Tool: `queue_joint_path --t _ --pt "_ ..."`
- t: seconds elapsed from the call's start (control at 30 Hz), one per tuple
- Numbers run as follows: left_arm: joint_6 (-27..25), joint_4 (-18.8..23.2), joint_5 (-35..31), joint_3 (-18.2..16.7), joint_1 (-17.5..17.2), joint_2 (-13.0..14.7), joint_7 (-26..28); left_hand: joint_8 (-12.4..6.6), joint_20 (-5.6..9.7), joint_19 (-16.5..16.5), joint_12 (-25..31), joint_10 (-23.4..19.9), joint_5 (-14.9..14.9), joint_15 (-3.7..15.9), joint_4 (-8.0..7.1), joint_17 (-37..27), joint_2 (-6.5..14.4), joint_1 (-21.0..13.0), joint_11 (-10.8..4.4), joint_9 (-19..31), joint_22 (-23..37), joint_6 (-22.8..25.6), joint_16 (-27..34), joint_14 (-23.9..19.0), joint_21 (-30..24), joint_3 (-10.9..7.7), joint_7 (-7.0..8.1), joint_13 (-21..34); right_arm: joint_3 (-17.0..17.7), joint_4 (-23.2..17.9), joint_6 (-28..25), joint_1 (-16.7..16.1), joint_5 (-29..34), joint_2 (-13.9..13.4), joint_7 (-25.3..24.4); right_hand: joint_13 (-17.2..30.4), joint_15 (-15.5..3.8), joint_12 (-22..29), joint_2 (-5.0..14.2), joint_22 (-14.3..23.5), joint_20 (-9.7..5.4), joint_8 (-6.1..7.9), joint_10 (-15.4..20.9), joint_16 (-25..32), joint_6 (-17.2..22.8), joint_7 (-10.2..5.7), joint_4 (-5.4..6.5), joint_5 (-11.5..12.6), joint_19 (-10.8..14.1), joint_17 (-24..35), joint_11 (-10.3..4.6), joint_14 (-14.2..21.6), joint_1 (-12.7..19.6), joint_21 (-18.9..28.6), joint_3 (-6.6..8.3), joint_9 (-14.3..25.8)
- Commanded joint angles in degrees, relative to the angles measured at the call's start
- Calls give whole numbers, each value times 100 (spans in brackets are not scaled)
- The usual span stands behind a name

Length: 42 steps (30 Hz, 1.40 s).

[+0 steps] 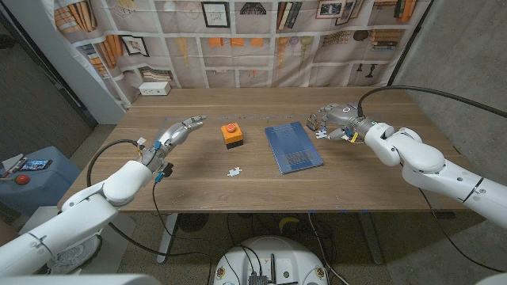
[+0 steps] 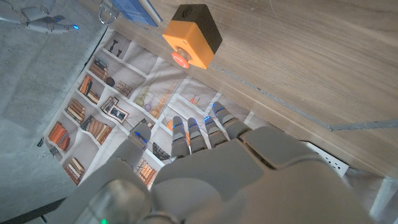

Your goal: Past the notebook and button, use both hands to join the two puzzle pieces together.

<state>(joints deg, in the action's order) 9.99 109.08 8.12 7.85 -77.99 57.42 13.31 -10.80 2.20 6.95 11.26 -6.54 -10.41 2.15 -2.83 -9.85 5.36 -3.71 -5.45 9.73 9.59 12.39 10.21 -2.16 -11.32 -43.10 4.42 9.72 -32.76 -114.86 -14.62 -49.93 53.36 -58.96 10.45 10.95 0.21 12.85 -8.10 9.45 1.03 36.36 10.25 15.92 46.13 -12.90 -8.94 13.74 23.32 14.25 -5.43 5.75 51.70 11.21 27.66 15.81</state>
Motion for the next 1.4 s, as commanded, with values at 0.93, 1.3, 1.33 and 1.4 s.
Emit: queue_joint_path --t 0.93,1.3,1.33,1.4 --pt "1069 -276 -3507 315 -130 693 480 44 395 128 0 -192 7 483 -176 -14 450 147 -91 28 21 34 40 -201 -5 -100 205 19 -749 -535 -960 367 1413 1377 1664 20 58 -42 71 27 46 2 58 31 21 13 -6 1 16 42 28 2 41 -25 -47 10" --pt "1063 -369 -3980 471 -98 737 667 101 487 -20 -69 -73 2 542 -336 -28 422 253 -163 29 22 -240 -13 -66 57 -71 304 15 -725 -512 -1019 366 1449 1510 1763 21 63 -45 83 28 52 1 75 34 27 13 -5 0 10 48 25 10 44 -27 -50 8" --pt "1065 -379 -4003 491 -88 745 669 104 489 -66 -74 -58 1 549 -362 -31 418 269 -167 29 22 -280 -17 -37 71 -63 322 15 -718 -507 -1025 367 1435 1519 1770 21 62 -46 85 28 52 1 74 33 29 13 -5 0 9 49 24 8 44 -28 -51 8" --pt "1020 -369 -4036 520 -81 776 629 98 512 -136 -84 -26 -1 565 -408 -36 416 293 -186 29 23 -323 -29 31 88 -49 335 14 -703 -497 -1052 364 1417 1540 1775 21 65 -50 87 28 60 1 71 33 31 13 -4 0 1 50 24 10 44 -31 -52 7"
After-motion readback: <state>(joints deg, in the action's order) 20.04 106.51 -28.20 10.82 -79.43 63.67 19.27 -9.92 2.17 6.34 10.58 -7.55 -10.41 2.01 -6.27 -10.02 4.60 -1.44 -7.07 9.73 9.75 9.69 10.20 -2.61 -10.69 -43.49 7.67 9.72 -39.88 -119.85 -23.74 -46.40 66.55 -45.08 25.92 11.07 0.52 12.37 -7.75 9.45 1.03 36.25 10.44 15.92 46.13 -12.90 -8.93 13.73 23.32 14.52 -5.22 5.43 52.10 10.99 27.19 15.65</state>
